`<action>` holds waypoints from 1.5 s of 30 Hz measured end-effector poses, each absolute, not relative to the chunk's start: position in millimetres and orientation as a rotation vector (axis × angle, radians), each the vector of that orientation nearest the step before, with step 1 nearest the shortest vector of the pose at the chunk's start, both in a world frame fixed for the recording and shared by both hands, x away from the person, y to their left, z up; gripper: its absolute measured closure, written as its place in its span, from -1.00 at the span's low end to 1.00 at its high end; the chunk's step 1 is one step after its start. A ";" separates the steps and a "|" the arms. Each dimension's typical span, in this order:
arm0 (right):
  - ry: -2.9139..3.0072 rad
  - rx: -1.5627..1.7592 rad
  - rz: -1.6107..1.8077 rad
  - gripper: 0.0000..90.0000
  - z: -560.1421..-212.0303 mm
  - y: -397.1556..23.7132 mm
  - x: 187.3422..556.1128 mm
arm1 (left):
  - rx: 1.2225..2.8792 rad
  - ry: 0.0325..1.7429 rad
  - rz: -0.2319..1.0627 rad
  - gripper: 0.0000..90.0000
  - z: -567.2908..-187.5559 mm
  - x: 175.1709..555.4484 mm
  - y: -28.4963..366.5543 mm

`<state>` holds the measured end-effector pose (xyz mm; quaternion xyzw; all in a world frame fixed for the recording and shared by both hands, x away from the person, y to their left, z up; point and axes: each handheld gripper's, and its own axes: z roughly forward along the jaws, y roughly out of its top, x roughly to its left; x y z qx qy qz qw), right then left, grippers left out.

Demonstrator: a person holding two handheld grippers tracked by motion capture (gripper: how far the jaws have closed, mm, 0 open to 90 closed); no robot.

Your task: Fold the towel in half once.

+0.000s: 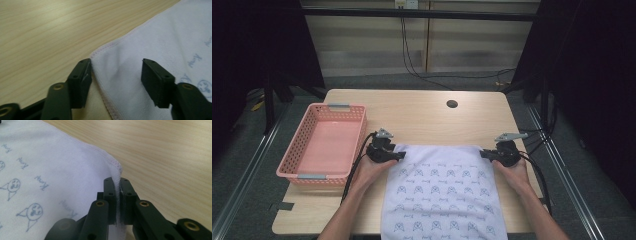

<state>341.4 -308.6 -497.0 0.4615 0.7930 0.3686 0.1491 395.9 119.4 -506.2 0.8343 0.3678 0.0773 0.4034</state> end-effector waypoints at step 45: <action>1.928 1.237 1.417 0.94 -331.0 -341.0 411.1 | 1.793 0.752 0.290 0.93 -320.7 450.4 128.1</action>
